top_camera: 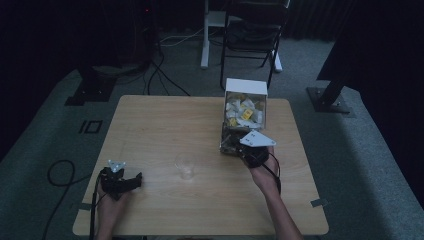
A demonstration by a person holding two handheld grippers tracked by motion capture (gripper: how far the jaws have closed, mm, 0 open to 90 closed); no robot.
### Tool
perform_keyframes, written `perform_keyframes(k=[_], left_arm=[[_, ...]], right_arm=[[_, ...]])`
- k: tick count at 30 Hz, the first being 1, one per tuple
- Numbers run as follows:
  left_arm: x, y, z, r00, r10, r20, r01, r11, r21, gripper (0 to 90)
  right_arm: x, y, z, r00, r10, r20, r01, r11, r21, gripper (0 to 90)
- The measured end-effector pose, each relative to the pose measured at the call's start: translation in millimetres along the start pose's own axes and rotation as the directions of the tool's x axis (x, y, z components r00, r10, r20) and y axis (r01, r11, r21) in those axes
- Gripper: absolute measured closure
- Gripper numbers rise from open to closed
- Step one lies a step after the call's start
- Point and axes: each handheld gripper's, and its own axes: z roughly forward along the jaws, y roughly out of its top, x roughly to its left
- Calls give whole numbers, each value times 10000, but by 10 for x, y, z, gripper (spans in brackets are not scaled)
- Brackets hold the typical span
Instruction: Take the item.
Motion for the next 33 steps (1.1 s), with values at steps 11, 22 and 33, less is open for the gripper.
perform_keyframes(k=[11, 22, 33], left_arm=[[0, 1, -1, 10000, 6, 1, -6, 10000, 15, 98], [1, 1, -2, 10000, 16, 6, -16, 10000, 26, 98], [2, 1, -2, 10000, 23, 6, -23, 10000, 28, 98]], right_arm=[[34, 59, 1, 9999, -51, -95, 50, 9999, -124, 900], [93, 95, -3, 9997, -201, -156, 198, 9996, -206, 900], [152, 123, -33, 9990, -351, -289, 343, 9990, -270, 900]])
